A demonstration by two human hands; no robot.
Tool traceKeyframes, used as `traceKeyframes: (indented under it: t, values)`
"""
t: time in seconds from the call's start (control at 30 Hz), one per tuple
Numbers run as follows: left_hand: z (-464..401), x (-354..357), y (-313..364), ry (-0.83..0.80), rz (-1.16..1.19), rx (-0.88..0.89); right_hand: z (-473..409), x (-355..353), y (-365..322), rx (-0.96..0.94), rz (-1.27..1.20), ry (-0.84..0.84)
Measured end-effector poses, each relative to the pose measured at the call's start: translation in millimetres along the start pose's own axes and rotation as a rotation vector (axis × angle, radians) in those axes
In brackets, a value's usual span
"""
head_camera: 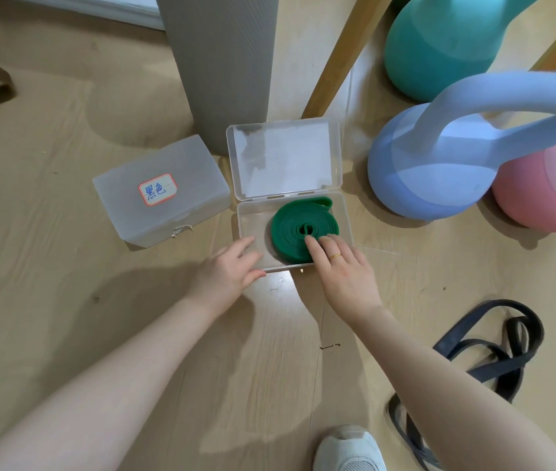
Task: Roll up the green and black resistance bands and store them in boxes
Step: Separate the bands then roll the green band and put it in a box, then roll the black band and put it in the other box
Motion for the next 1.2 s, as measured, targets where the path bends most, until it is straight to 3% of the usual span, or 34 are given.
traceKeyframes:
  t: [0.2,0.43,0.63,0.73,0.83,1.03,1.2]
  values:
    - [-26.7,2.4,16.5,0.012,0.083,-0.1,12.8,11.9,14.3,0.123,0.005,-0.049]
    - [-31.2,5.8,23.4,0.021,0.072,-0.089,-0.4,9.7,24.4,0.205,-0.015,-0.15]
    - [-32.2,-3.9,27.1,-0.157,-0.084,-0.156,-6.0,-0.5,33.4,0.196,-0.138,-0.255]
    - [-21.0,-11.4,36.8,-0.145,-0.097,-0.118,12.7,-11.3,30.3,0.207,-0.292,-0.145]
    - [-10.0,-11.3,53.2,-0.123,-0.051,-0.047,58.2,-15.5,36.0,0.355,-0.465,-0.092]
    - [-7.3,27.0,105.1,-0.21,0.154,0.049,177.4,19.6,78.1,0.786,-0.452,-0.316]
    - [-7.5,58.2,149.5,-0.294,0.227,0.073,220.6,26.6,84.3,1.147,-0.53,-0.136]
Point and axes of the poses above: each hand's wrist, its own z-axis away from the middle knuckle, its own x-axis out of the palm, y = z × x, the point moved 4 cm from there along -z, towards the middle knuckle, and after that the axes turned 3 degrees about -z, right-handed, at the moved point
